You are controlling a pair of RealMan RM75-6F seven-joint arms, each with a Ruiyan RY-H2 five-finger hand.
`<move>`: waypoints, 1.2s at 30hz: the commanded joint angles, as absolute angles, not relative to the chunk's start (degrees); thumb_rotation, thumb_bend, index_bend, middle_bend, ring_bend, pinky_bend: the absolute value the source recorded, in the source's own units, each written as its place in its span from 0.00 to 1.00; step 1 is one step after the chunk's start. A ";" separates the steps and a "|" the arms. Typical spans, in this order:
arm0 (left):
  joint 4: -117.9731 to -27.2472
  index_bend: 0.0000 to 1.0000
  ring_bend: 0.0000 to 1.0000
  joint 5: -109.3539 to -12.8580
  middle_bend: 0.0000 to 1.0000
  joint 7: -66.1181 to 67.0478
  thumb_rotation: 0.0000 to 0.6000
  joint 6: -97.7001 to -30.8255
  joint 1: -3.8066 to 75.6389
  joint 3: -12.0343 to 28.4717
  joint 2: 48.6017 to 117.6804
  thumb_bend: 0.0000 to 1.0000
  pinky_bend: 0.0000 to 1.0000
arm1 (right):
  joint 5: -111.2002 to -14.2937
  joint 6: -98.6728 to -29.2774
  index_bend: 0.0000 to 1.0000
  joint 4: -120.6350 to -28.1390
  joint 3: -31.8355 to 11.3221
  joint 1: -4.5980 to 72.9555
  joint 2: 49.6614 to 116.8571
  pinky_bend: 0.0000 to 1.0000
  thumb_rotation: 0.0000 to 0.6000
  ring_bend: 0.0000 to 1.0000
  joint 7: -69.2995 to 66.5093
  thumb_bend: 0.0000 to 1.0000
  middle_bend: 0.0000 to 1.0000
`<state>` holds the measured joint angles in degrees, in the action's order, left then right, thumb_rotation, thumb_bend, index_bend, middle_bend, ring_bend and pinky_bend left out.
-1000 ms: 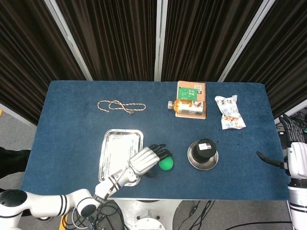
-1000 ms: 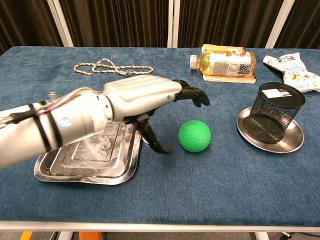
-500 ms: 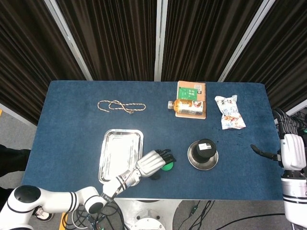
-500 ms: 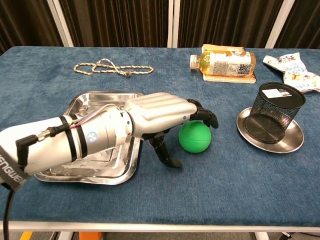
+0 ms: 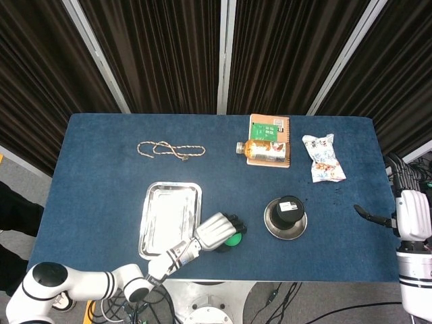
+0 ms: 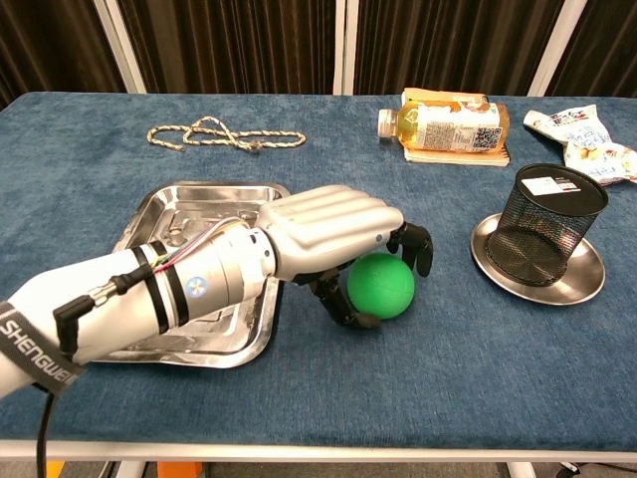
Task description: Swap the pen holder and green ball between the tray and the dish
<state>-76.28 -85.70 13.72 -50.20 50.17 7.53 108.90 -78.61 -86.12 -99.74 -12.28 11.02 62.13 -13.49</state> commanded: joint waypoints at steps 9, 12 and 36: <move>-81.48 0.38 0.35 -89.05 0.39 14.18 1.00 -61.01 46.21 6.99 104.27 0.29 0.56 | -80.58 -86.56 0.00 -100.16 -11.35 10.15 61.84 0.04 1.00 0.00 -12.54 0.00 0.01; -84.12 0.38 0.35 -87.71 0.39 16.46 1.00 -64.40 42.95 6.34 100.91 0.29 0.56 | -83.25 -87.37 0.00 -98.61 -9.51 9.05 62.02 0.04 1.00 0.00 -13.73 0.00 0.01; -76.78 0.32 0.24 -81.46 0.29 6.06 1.00 -65.81 33.43 2.63 98.44 0.25 0.47 | -90.64 -78.89 0.00 -100.86 -4.39 13.59 68.50 0.04 1.00 0.00 0.28 0.01 0.01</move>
<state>-77.33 -81.27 6.63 -66.26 33.42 2.73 98.08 -90.87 -79.22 -100.72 -4.38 13.32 68.26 -0.01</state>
